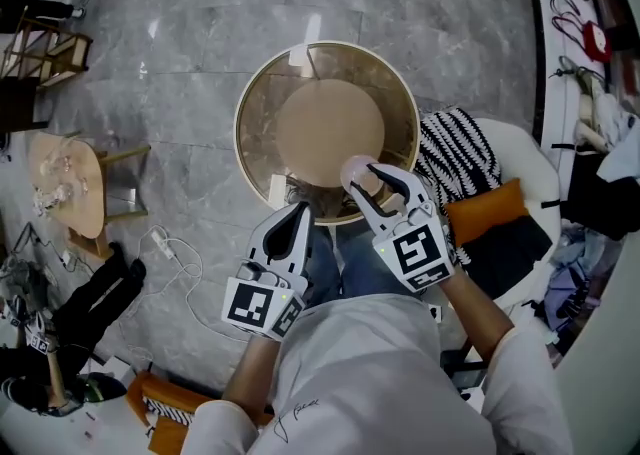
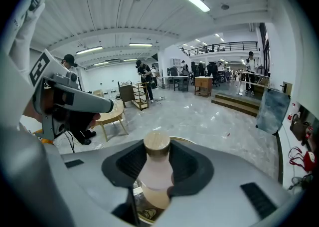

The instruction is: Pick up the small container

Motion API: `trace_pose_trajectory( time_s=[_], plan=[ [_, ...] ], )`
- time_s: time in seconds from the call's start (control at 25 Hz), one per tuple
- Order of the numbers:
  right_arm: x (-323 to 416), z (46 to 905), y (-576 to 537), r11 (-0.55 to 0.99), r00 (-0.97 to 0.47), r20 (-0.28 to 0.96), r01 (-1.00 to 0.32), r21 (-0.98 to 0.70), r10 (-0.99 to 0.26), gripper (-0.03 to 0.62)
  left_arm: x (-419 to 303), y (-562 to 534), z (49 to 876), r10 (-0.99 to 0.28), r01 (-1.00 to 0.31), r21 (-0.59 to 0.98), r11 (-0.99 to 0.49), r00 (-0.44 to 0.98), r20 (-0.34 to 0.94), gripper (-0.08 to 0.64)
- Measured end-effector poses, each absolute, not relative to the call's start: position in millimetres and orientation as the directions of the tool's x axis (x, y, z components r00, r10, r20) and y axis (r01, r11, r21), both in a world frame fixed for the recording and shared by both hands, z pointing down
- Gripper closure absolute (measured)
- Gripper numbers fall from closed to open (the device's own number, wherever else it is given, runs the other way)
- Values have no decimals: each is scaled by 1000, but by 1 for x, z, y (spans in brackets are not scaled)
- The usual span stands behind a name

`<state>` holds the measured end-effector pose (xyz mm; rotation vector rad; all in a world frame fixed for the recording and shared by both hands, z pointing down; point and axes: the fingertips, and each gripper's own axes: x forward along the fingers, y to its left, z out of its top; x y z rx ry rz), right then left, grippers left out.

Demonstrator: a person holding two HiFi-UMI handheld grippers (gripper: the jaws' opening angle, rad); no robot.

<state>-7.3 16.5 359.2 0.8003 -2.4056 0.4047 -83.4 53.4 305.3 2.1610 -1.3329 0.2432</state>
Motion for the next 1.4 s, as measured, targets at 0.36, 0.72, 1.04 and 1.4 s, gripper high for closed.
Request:
trace_pose_trajectory(
  time_s=[0.36, 0.72, 1.04, 1.4],
  plan=[
    [-2, 322, 24, 785, -681, 569, -612, -95, -461, 443, -85, 64, 278, -782, -869, 374, -325, 469, 411, 541],
    [10, 292, 32, 787, -694, 549, -609, -103, -465, 443, -87, 70, 252, -808, -873, 371, -316, 453, 377, 542],
    [17, 261, 35, 805, -715, 515, -588, -77, -473, 443, -80, 74, 233, -818, -872, 361, -332, 456, 349, 541],
    [14, 232, 41, 818, -738, 487, -570, -79, -468, 443, -81, 77, 209, -832, -871, 346, -349, 458, 313, 541]
  ],
)
